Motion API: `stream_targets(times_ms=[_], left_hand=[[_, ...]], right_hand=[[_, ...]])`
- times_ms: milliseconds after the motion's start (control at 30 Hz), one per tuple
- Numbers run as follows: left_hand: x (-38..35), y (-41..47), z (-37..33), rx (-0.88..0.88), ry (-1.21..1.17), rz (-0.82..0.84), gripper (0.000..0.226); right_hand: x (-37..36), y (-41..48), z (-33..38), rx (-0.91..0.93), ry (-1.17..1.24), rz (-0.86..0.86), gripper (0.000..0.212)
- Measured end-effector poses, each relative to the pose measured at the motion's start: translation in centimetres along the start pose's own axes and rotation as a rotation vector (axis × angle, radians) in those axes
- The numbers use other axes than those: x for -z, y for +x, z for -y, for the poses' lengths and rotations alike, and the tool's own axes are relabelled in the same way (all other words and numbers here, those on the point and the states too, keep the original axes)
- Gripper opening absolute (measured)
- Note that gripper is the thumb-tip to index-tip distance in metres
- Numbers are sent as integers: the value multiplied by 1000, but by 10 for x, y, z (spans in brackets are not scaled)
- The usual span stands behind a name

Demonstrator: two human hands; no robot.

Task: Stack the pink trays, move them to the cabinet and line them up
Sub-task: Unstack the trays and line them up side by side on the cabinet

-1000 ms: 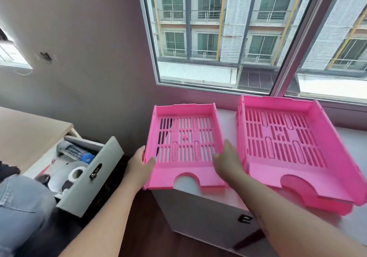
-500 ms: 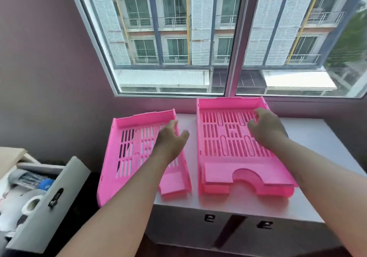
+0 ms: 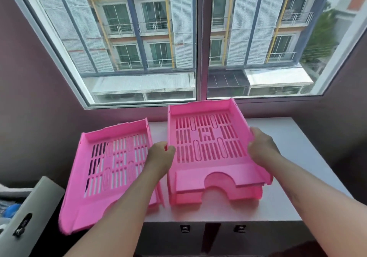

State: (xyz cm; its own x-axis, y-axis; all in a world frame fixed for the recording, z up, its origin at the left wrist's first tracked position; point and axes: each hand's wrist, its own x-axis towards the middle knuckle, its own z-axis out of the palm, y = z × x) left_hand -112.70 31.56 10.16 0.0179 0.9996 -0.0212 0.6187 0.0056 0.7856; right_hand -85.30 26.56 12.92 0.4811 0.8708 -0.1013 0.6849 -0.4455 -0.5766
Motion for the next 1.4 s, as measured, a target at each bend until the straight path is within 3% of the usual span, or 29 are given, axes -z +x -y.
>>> stream_targets(times_ms=[300, 500, 767, 900, 1033, 1167, 1400], left_hand=[[-68, -9, -85, -196, -32, 121, 34], [-153, -21, -144, -181, -27, 196, 31], [-225, -40, -144, -140, 402, 63, 27], [-239, -45, -126, -136, 590, 146, 51], [-238, -50, -111, -161, 412, 218, 64], [-233, -77, -101, -49, 119, 164, 80], [-241, -109, -81, -39, 48, 158, 78]], right_hand=[[81, 5, -84, -64, 34, -168, 45], [133, 28, -162, -79, 16, -215, 46], [127, 54, -231, -88, 138, -131, 56], [108, 54, -246, -95, 172, -74, 56], [94, 50, -258, -89, 195, -11, 56], [88, 34, -264, -3, 103, -43, 61], [74, 21, -271, 13, -71, -69, 71]])
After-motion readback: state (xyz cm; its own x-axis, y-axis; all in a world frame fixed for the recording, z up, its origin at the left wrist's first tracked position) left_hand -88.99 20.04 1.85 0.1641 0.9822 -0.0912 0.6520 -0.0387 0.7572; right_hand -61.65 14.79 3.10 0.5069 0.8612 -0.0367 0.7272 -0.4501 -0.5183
